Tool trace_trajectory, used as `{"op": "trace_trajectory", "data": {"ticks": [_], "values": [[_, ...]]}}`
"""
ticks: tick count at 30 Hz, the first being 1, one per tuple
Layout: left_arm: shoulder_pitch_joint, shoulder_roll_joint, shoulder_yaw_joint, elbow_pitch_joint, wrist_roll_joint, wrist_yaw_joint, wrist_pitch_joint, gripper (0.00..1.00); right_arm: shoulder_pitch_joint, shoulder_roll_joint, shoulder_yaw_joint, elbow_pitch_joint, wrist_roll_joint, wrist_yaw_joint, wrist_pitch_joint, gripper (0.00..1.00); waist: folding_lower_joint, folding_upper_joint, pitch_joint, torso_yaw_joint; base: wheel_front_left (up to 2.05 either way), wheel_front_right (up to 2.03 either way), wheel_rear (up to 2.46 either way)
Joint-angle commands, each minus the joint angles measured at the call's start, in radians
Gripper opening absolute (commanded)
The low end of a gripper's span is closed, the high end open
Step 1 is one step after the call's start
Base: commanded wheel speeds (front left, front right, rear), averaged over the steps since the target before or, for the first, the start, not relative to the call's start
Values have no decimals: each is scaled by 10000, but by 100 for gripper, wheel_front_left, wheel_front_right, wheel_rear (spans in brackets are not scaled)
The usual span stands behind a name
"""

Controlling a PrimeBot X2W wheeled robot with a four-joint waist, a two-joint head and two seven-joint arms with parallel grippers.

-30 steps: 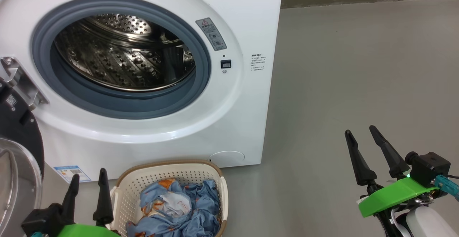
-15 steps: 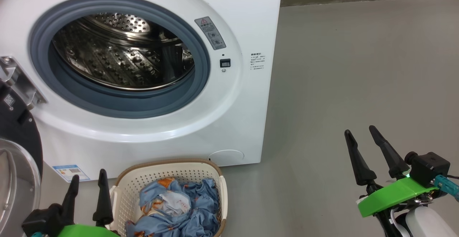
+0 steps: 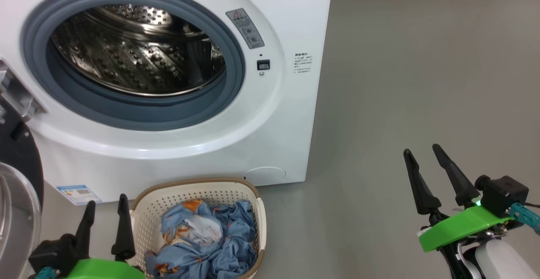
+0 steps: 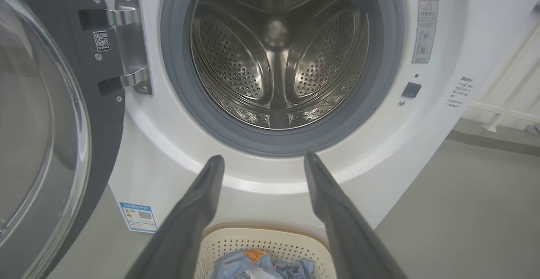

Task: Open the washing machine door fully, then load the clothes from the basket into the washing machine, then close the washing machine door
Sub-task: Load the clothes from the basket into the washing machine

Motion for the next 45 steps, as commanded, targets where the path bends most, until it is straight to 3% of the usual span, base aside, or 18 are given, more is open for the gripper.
{"op": "trace_trajectory", "data": {"ticks": [1, 27, 45], "values": [[-505, 225, 283, -106, 40, 11, -35, 100, -423, -75, 176, -283, -62, 46, -122, 100, 0, -1, 171, -11, 0, 0, 0], [-2466, 286, -302, 1495, 71, -526, 418, 100, -1523, 242, -1, -664, -172, 46, -122, 100, 0, -1, 3246, -435, 0, 0, 0], [-4894, -2, -923, 5263, -219, -1605, 1299, 100, -2489, 470, 229, -917, -253, 46, -122, 100, 0, -1, 5310, -1093, 0, 0, 0]]}}
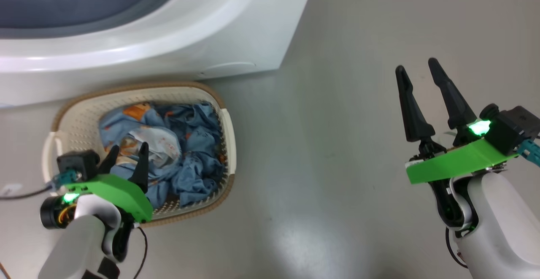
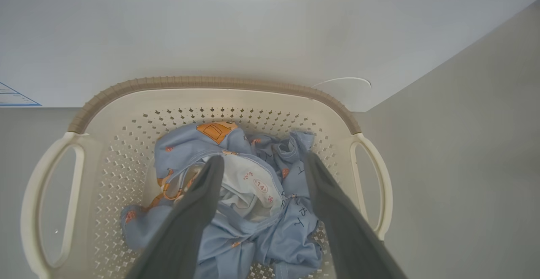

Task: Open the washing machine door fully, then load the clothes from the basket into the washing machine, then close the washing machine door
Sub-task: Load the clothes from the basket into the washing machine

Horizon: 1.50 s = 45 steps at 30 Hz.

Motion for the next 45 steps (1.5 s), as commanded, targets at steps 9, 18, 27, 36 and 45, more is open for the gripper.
{"op": "trace_trajectory", "data": {"ticks": [9, 18, 27, 36, 45], "values": [[-1507, 329, -347, 2026, 11, -449, 384, 100, -509, 241, 344, -433, -176, 46, -105, 100, -1, -1, 1537, -839, 0, 0, 0], [-2430, 449, -766, 3041, -48, -556, 664, 100, -1010, 422, 381, -605, -173, 46, -105, 100, -1, -1, 2414, -1263, 0, 0, 0], [-3465, 695, -1100, 3821, -193, -571, 1214, 100, -1356, 637, 527, -712, -202, 46, -105, 100, -1, -1, 3433, -1632, 0, 0, 0], [-4197, 1055, -1214, 4468, -167, -326, 1638, 100, -1488, 847, 558, -815, -158, 46, -105, 100, -1, -1, 4097, -1983, 0, 0, 0], [-4658, 1355, -1420, 4727, 6, 371, 2345, 100, -1556, 972, 596, -886, -153, 46, -105, 100, -1, -1, 4458, -2181, 0, 0, 0]]}}
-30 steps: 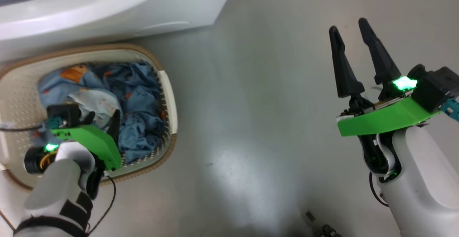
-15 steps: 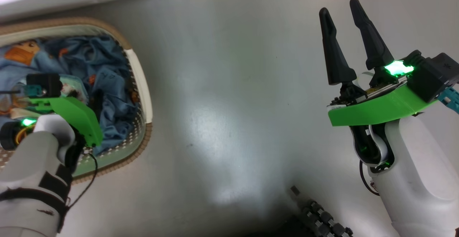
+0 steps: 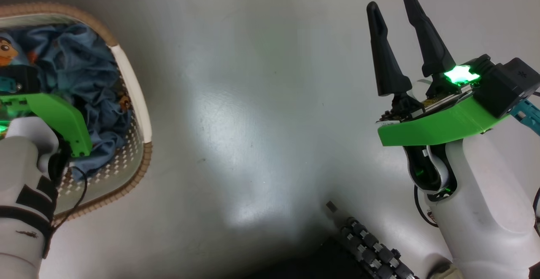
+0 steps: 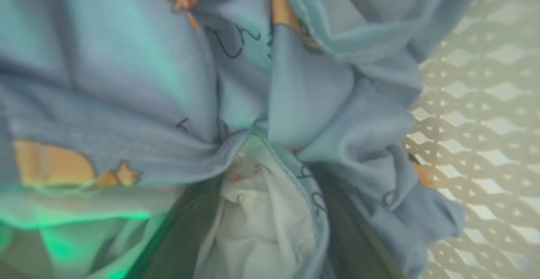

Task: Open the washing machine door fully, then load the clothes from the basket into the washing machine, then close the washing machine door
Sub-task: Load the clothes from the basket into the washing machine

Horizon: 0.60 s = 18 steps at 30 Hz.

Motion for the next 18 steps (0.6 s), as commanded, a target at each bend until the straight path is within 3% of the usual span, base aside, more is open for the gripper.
{"op": "trace_trajectory", "data": {"ticks": [1, 3, 4, 5, 18], "values": [[109, 324, 116, 42, 33, 70, 93, 100, 247, 21, 135, -230, -148, 44, -80, 100, 0, 0, 72, -80, 0, 0, 0], [66, 308, 100, 59, 14, 78, 155, 45, 241, 37, 145, -223, -143, 44, -80, 100, 0, 0, 73, -111, 0, 0, 0], [42, 300, 94, 64, 3, 61, 164, 26, 239, 46, 151, -220, -139, 44, -80, 100, 0, 0, 74, -125, 0, 0, 0], [15, 299, 93, 69, -11, 43, 149, 0, 235, 54, 153, -216, -135, 44, -80, 100, 0, 0, 74, -137, 0, 0, 0], [389, 15, 394, 107, -626, -536, -416, 0, 206, 92, 92, -109, -135, 44, -80, 100, 0, 0, -536, 108, 0, 0, 0]]}}
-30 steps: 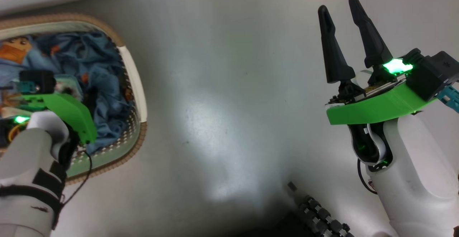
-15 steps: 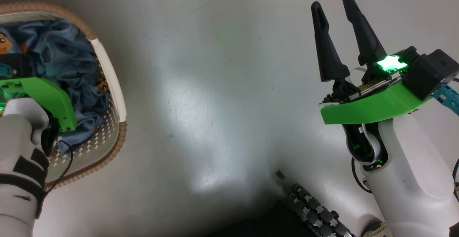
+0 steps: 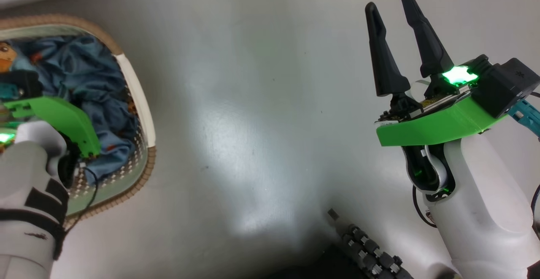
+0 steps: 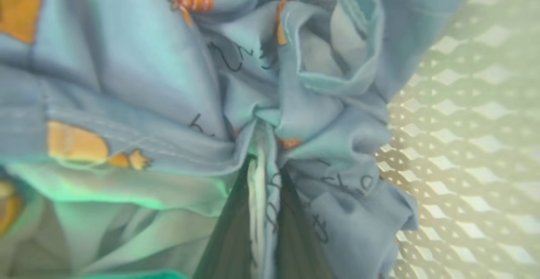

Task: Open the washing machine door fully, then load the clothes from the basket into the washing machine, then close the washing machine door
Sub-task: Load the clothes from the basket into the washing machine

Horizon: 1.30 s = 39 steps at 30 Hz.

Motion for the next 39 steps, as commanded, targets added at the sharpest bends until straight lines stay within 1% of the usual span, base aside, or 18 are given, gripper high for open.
{"op": "trace_trajectory", "data": {"ticks": [1, 7, 12, 15, 21, 31, 39], "values": [[445, 255, 218, -42, -114, -57, -115, 0, 209, 8, 100, -164, -141, 44, -80, 100, 0, -1, -270, 164, 0, 0, 0], [1007, -73, 330, -174, -477, -302, -1109, 0, 236, -136, 89, -104, -132, 44, -80, 100, 0, -1, -1128, 520, 0, 0, 0], [1500, -314, 205, -408, -653, -365, -1739, 0, 392, -209, 96, -8, -74, 44, -80, 100, 0, -1, -1802, 821, 0, 0, 0], [1795, -450, 11, -797, -814, -371, -1914, 0, 473, -255, 130, 65, -38, 44, -80, 100, 0, -1, -2168, 1016, 0, 0, 0], [2442, -456, -297, -1536, -1362, -373, -2267, 0, 694, -355, 159, 229, 15, 44, -80, 100, 0, -1, -3017, 1323, 0, 0, 0], [3703, -391, -678, -2607, -2318, -375, -2988, 0, 1328, -541, 126, 502, 135, 44, -80, 100, 0, -1, -4787, 1814, 0, 0, 0], [4462, -288, -819, -3648, -2678, -375, -3259, 0, 2043, -723, 55, 733, 223, 44, -80, 100, 0, -1, -6075, 2240, 0, 0, 0]]}}
